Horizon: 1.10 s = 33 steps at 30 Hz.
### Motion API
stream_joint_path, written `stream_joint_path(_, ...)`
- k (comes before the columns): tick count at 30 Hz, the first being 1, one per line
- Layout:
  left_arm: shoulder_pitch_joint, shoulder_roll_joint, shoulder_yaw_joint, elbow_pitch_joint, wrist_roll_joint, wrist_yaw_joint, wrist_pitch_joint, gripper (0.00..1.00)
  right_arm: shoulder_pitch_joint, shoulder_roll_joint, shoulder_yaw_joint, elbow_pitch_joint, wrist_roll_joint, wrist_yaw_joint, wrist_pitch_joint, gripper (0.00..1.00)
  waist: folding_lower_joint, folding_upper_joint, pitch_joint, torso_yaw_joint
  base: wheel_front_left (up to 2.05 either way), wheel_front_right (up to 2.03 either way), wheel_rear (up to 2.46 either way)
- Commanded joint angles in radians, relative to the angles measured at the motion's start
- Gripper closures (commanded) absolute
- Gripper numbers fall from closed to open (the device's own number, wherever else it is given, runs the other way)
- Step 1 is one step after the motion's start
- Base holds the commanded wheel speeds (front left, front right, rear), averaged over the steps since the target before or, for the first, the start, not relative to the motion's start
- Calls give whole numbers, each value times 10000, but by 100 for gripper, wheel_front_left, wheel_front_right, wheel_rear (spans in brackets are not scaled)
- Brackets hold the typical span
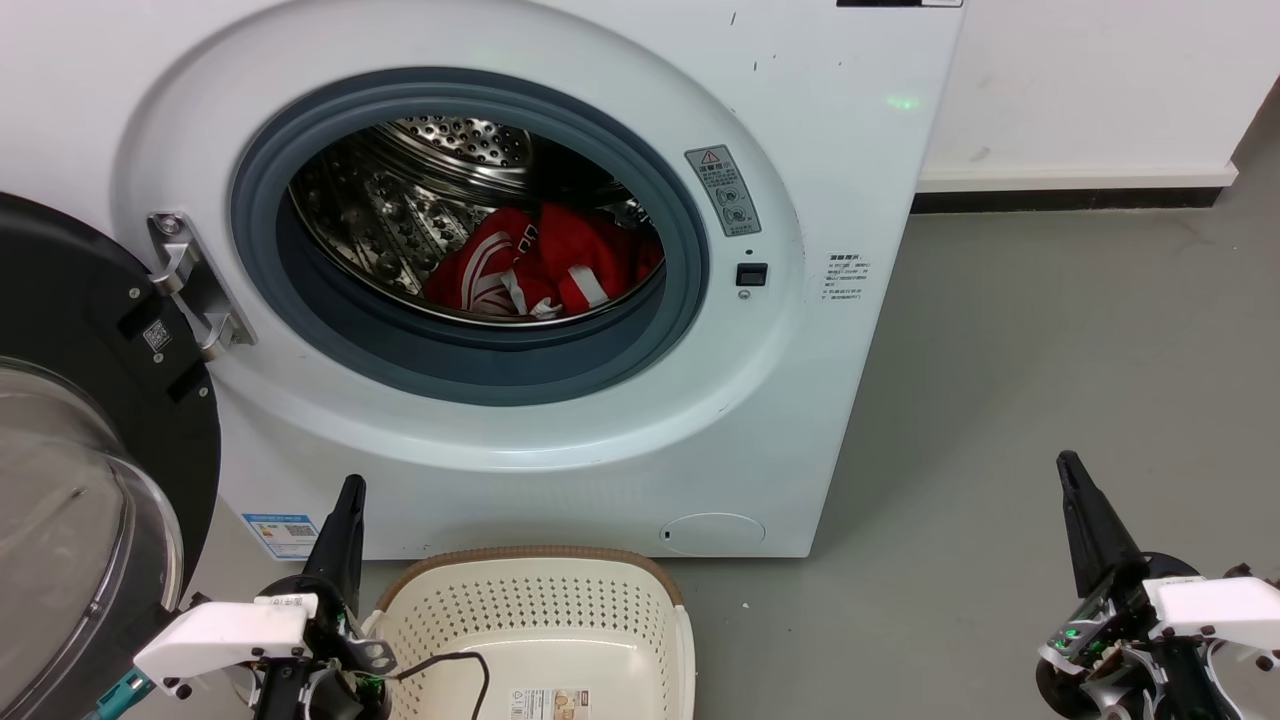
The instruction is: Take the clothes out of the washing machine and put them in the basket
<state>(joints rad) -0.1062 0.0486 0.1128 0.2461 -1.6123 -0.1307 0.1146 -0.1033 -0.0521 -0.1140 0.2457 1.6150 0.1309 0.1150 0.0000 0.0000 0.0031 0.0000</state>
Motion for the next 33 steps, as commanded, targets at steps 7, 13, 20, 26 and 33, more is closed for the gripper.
stream_joint_path(7,-76,33,20,0,-13,-23,19,100,-124,26,4,12,-44,-3,0,100,0,0,0,0,0,0,0)
stream_joint_path(13,-76,33,20,0,-13,-23,19,100,-124,26,4,12,-44,-3,0,100,0,0,0,0,0,0,0)
stream_joint_path(20,300,-48,-45,211,61,2,-122,0,292,15,46,266,-76,-2,-118,0,0,0,3,2,0,0,0)
stream_joint_path(26,385,-41,6,-40,712,2,-429,0,394,14,31,212,-588,-2,-426,0,0,0,12,7,0,0,0)
stream_joint_path(33,460,-33,26,-460,2054,110,-762,0,502,12,-8,-106,-1896,-2,-760,0,0,0,29,8,0,0,0)
